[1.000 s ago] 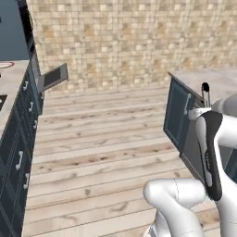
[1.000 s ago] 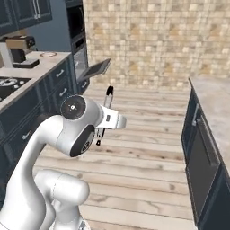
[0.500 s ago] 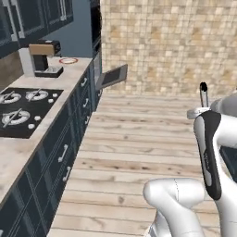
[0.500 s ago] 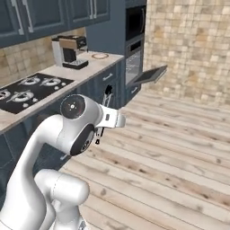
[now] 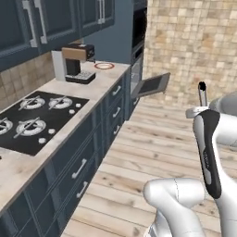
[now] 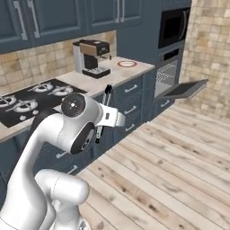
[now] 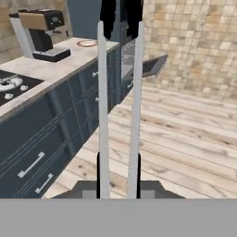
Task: Pick up the tongs from the counter and place them near the plate next to the oven.
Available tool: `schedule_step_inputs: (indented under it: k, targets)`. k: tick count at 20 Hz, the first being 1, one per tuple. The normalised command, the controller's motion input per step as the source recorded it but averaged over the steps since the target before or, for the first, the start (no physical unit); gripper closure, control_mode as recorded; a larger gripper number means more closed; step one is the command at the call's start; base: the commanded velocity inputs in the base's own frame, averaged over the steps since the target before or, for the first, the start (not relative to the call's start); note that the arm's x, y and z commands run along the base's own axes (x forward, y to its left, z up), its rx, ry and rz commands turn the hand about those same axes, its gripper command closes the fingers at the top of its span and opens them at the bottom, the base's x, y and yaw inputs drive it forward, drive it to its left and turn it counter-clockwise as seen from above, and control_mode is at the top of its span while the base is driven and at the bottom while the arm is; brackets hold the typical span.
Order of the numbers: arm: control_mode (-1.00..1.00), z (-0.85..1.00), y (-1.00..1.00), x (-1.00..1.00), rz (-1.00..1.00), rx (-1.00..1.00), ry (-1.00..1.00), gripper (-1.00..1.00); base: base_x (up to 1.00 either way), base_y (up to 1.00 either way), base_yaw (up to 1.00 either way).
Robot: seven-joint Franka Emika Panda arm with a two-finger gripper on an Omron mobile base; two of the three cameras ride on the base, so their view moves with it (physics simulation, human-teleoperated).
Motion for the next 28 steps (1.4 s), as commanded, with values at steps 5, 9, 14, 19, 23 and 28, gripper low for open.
schedule_step_inputs:
  k: [5, 9, 14, 19, 23, 28]
  targets:
    - [1.0, 0.0, 0.0, 0.0, 0.0, 0.0, 0.0, 1.0, 1.0, -0.22, 0.4]
    - [1.0, 0.0, 0.0, 0.0, 0.0, 0.0, 0.0, 1.0, 1.0, -0.27, 0.38]
    - [1.0, 0.0, 0.0, 0.0, 0.0, 0.0, 0.0, 1.0, 1.0, -0.32, 0.37]
    - [1.0, 0.0, 0.0, 0.0, 0.0, 0.0, 0.0, 1.0, 0.93, -0.37, 0.36]
    - [1.0, 0.0, 0.0, 0.0, 0.0, 0.0, 0.0, 1.0, 0.84, -0.39, 0.35]
    - [1.0, 0.0, 0.0, 0.0, 0.0, 0.0, 0.0, 1.0, 0.67, -0.48, 0.32]
